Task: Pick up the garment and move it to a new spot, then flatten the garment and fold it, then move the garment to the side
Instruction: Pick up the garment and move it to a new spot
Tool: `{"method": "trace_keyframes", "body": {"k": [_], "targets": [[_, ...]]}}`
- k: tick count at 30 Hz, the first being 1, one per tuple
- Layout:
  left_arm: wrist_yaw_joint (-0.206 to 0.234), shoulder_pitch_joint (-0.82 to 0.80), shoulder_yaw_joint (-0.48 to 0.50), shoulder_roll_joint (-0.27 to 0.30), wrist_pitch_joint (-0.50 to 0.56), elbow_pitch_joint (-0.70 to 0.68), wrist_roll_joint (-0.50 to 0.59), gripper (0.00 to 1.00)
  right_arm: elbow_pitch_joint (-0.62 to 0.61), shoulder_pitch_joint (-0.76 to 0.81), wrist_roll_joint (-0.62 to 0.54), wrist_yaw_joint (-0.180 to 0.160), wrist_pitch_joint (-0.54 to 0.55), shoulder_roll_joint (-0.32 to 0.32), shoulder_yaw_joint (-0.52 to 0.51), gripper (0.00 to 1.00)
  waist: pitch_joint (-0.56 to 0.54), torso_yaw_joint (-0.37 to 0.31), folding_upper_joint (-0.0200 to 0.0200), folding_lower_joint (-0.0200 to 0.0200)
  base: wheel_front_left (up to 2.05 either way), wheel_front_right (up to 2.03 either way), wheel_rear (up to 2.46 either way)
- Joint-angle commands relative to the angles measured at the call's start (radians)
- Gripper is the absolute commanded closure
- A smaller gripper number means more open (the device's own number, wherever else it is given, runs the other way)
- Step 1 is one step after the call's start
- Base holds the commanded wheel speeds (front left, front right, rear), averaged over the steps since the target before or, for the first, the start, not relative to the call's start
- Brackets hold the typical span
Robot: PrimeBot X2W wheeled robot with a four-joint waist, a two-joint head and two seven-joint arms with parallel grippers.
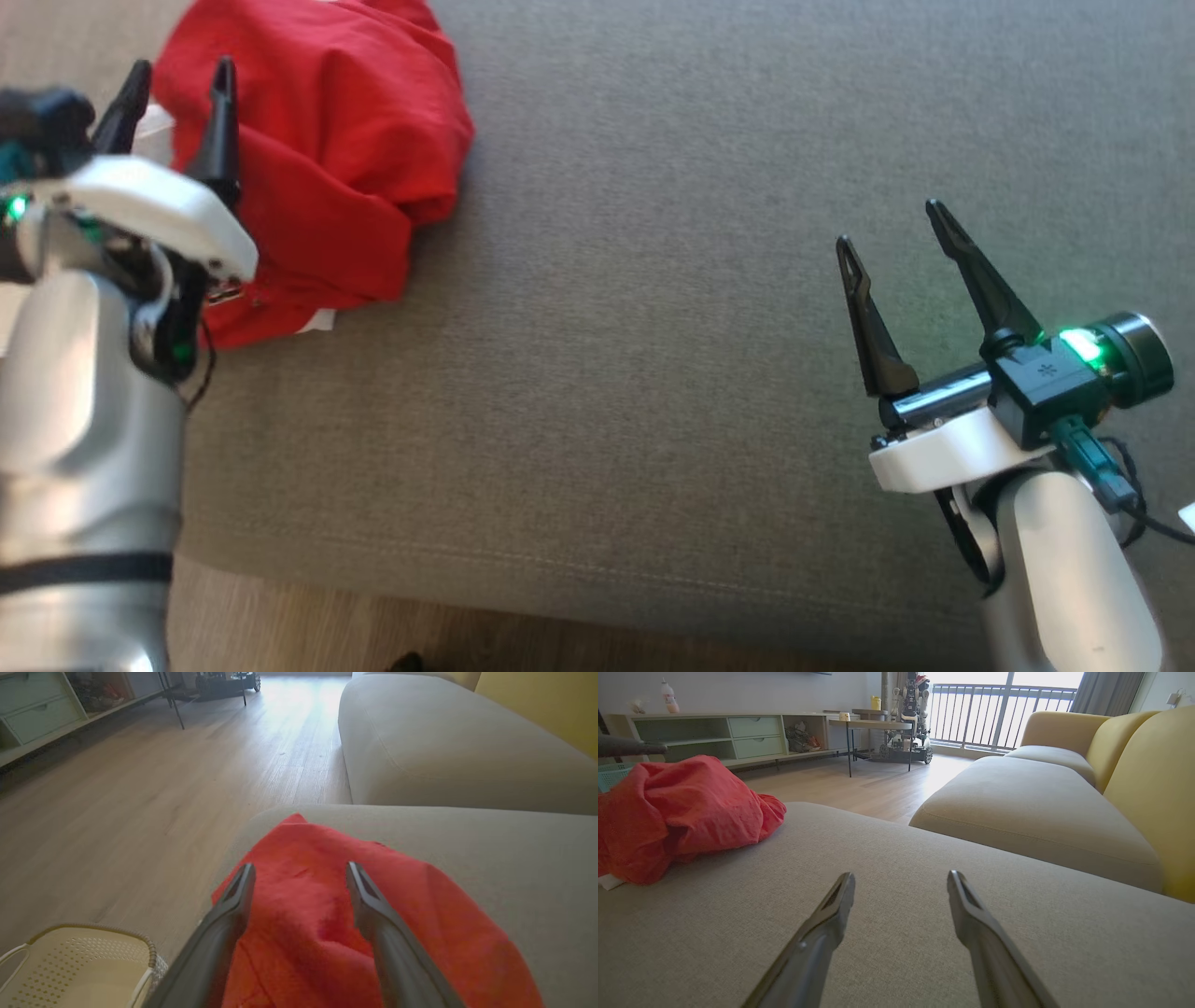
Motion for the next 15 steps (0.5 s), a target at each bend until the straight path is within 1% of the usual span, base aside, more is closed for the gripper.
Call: {"method": "trace_keyframes", "body": {"k": [1, 5, 9, 10, 11, 12, 13, 15], "targets": [[-0.004, -0.049, 0.018, 0.061, 0.029, 0.013, -0.006, 0.00, -0.040, -0.020, -0.009, 0.000, 0.004, -0.001, 0.030, 0.00, 0.018, -0.020, 0.0000, -0.0001, 0.00, 0.00, 0.00], [-0.008, -0.115, -0.029, 0.090, 0.094, 0.121, -0.012, 0.00, -0.045, -0.025, -0.010, 0.000, 0.005, -0.001, 0.035, 0.00, 0.029, -0.041, 0.0000, -0.0001, 0.00, 0.00, 0.00], [-0.009, -0.152, -0.081, 0.112, 0.100, 0.188, -0.038, 0.00, -0.043, -0.028, -0.009, 0.000, 0.003, -0.001, 0.028, 0.00, 0.034, -0.057, 0.0000, -0.0001, 0.00, 0.00, 0.00], [-0.009, -0.158, -0.092, 0.116, 0.100, 0.203, -0.048, 0.26, -0.042, -0.028, -0.008, 0.000, 0.002, -0.001, 0.027, 0.00, 0.034, -0.059, 0.0000, -0.0001, 0.00, 0.00, 0.00], [-0.009, -0.158, -0.092, 0.116, 0.100, 0.203, -0.048, 0.26, -0.042, -0.028, -0.008, 0.000, 0.002, -0.001, 0.027, 0.00, 0.034, -0.059, 0.0000, -0.0001, 0.00, 0.00, 0.00], [-0.009, -0.162, -0.104, 0.119, 0.101, 0.217, -0.059, 0.80, -0.041, -0.028, -0.007, 0.000, 0.001, -0.001, 0.026, 0.00, 0.033, -0.062, 0.0000, -0.0001, 0.00, 0.00, 0.00], [-0.009, -0.166, -0.110, 0.120, 0.105, 0.231, -0.075, 1.00, -0.040, -0.027, -0.006, 0.000, 0.000, -0.001, 0.026, 0.00, 0.032, -0.063, 0.0000, -0.0001, 0.00, 0.00, 0.00], [-0.010, -0.172, -0.137, 0.128, 0.096, 0.243, -0.097, 1.00, -0.037, -0.025, -0.004, 0.000, -0.003, -0.001, 0.026, 0.00, 0.027, -0.065, 0.0000, -0.0001, 0.00, 0.00, 0.00]]}}
